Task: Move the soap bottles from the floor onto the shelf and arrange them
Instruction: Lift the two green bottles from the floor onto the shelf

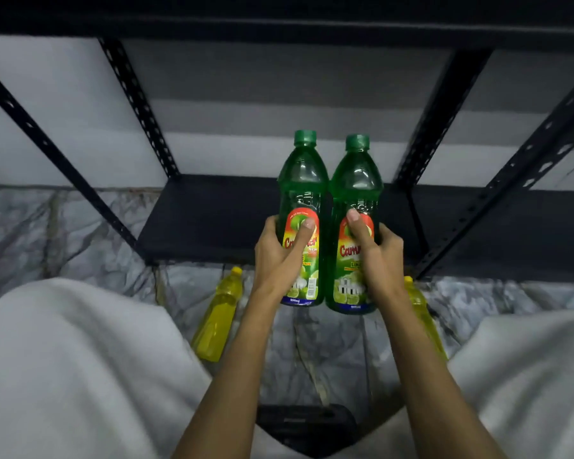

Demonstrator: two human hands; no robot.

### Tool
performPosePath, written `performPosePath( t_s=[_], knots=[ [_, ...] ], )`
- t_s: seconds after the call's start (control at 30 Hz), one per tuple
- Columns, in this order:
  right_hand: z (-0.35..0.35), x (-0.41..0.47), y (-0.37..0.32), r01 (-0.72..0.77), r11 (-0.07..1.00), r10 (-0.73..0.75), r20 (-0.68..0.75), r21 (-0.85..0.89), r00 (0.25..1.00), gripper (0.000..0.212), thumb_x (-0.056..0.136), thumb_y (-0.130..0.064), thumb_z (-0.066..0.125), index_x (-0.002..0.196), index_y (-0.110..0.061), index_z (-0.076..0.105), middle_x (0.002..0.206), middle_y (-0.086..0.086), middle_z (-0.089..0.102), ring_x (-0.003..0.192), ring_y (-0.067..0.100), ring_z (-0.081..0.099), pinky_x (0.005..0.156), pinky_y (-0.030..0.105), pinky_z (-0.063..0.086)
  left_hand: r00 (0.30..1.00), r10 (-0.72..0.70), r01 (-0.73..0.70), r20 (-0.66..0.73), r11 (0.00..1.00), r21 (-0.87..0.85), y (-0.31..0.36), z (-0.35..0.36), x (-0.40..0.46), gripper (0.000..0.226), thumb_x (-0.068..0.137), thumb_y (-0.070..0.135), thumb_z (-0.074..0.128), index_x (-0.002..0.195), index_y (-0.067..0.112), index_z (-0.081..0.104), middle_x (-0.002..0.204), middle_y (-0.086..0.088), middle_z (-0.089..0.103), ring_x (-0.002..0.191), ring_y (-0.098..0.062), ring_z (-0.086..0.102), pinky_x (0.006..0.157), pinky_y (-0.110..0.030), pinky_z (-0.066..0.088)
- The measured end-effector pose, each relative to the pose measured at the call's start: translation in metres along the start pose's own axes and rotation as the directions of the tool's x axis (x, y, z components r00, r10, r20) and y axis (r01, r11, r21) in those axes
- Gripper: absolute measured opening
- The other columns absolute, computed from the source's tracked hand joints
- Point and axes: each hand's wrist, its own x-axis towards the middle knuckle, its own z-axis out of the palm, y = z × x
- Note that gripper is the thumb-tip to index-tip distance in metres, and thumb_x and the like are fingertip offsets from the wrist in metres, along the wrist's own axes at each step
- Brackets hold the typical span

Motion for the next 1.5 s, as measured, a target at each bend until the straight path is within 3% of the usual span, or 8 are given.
performPosePath(
  t_s=[0.13,0.43,0.7,0.87,1.0,1.17,1.37,1.5],
  knots=[
    [-0.013,-0.020,-0.057,0.176,0.984,-0.176,-0.011,0.027,0.984,0.039,0.087,-0.054,0.071,0.098,-0.016,0.070,0.086,0.003,0.078,0.080,0.021,0.077,0.081,0.044,0.061,0.990,0.135,-0.137,-0.028,0.986,-0.098,0.047,-0.004,-0.013,0.045,0.086,0.058,0.067,0.115,0.025,0.060,0.098,0.008,0.074,0.092,-0.006,0.072,0.086,-0.040,0.060],
    [-0.019,-0.030,-0.172,0.453,0.884,-0.455,-0.009,0.118,0.890,0.040,0.083,-0.049,0.067,0.102,-0.014,0.069,0.089,0.008,0.078,0.079,0.025,0.077,0.077,0.049,0.063,0.910,0.402,-0.415,-0.103,0.874,-0.252,0.157,-0.014,-0.009,0.045,0.086,0.048,0.068,0.122,0.024,0.057,0.103,0.004,0.074,0.092,-0.012,0.074,0.080,-0.035,0.062],
    [-0.001,-0.008,-0.283,0.752,0.649,-0.735,-0.164,0.112,0.658,0.046,0.083,-0.056,0.075,0.116,-0.024,0.071,0.112,-0.007,0.075,0.108,0.014,0.071,0.095,0.049,0.056,0.707,0.628,-0.699,-0.324,0.689,-0.190,0.270,-0.027,0.027,0.049,0.087,0.055,0.067,0.123,0.023,0.056,0.109,0.006,0.070,0.098,-0.006,0.070,0.079,-0.022,0.058],
    [0.011,0.023,-0.331,0.816,0.576,-0.785,-0.251,0.043,0.567,0.046,0.083,-0.063,0.072,0.113,-0.029,0.067,0.108,-0.014,0.073,0.104,0.004,0.068,0.094,0.044,0.056,0.600,0.692,-0.786,-0.400,0.603,-0.136,0.322,-0.025,0.067,0.054,0.089,0.053,0.068,0.129,0.021,0.052,0.115,0.004,0.066,0.100,-0.005,0.068,0.081,-0.020,0.057],
    [0.016,0.052,-0.350,0.806,0.592,-0.780,-0.249,0.008,0.575,0.051,0.087,-0.062,0.068,0.121,-0.024,0.061,0.108,-0.024,0.063,0.107,-0.004,0.059,0.099,0.031,0.049,0.577,0.730,-0.799,-0.365,0.597,-0.070,0.339,-0.022,0.100,0.062,0.088,0.063,0.064,0.132,0.023,0.048,0.120,0.004,0.063,0.105,-0.007,0.065,0.087,-0.030,0.058],
    [0.018,0.088,-0.344,0.733,0.678,-0.726,-0.197,-0.048,0.659,0.090,0.075,-0.087,0.055,0.136,-0.021,0.055,0.134,-0.003,0.062,0.125,0.019,0.057,0.107,0.049,0.047,0.620,0.736,-0.763,-0.270,0.646,0.009,0.332,-0.011,0.137,0.061,0.089,0.062,0.063,0.132,0.024,0.045,0.123,0.004,0.058,0.107,-0.006,0.062,0.091,-0.033,0.056],
    [0.013,0.121,-0.345,0.719,0.691,-0.721,-0.132,-0.074,0.680,0.075,0.091,-0.062,0.058,0.147,-0.014,0.044,0.130,-0.013,0.049,0.123,0.007,0.046,0.098,0.026,0.035,0.662,0.715,-0.731,-0.225,0.682,0.014,0.323,0.000,0.169,0.060,0.088,0.061,0.062,0.133,0.026,0.044,0.122,0.005,0.059,0.104,-0.001,0.062,0.078,-0.013,0.047],
    [0.011,0.135,-0.344,0.716,0.694,-0.719,-0.113,-0.071,0.686,0.085,0.092,-0.060,0.057,0.157,-0.011,0.031,0.159,0.005,0.039,0.147,0.020,0.035,0.107,0.026,0.026,0.665,0.716,-0.732,-0.215,0.681,0.006,0.324,0.004,0.180,0.062,0.088,0.060,0.062,0.136,0.023,0.044,0.120,0.007,0.060,0.101,0.002,0.062,0.074,-0.007,0.048]
  ],
)
